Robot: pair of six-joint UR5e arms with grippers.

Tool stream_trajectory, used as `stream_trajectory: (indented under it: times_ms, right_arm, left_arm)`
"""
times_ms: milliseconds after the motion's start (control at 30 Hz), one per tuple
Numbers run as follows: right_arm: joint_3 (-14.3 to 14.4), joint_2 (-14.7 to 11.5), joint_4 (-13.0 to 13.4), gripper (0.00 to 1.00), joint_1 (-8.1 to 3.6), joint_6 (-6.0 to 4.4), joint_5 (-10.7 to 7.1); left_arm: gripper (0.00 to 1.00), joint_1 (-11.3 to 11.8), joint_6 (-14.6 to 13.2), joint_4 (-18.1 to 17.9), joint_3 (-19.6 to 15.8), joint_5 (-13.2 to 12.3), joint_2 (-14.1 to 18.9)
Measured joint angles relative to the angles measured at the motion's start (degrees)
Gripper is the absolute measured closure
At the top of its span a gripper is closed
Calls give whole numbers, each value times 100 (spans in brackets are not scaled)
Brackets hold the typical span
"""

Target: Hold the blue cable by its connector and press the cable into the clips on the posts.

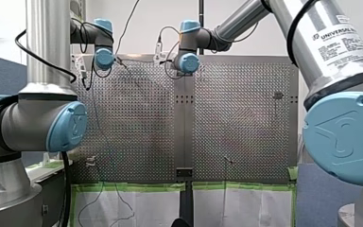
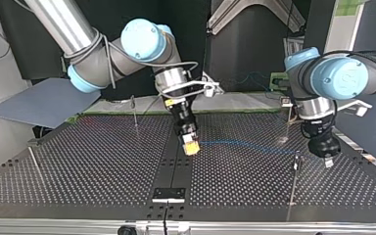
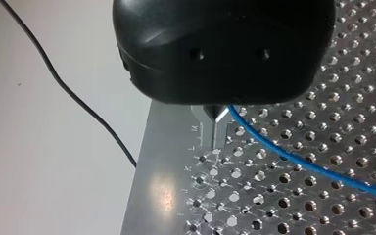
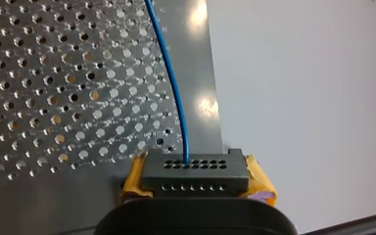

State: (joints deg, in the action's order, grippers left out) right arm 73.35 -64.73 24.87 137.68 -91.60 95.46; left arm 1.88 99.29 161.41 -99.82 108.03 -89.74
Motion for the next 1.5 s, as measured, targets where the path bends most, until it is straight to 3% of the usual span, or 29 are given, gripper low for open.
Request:
stream_trajectory:
  times_ms: [300,567,767,1133,1333,1500]
  right_arm:
    - [1,58,5,100,-186,1,-8]
    - [2,335,16,100,-322,2,-12]
    - [0,513,25,100,-419,9,-12]
    - [-205,550,36,100,-610,-7,-139]
    - [-428,552,26,100,-649,-11,-287]
    - [-513,554,15,100,-649,-15,-339]
  left_arm:
    - [100,91,146,-165,25,-141,-103]
    - [100,224,454,-370,51,-465,-440]
    - [100,267,514,-374,48,-514,-507]
    - [100,339,709,-658,54,-601,-516]
    - [100,379,907,-848,105,-688,-535]
    - [100,395,946,-801,239,-736,-668]
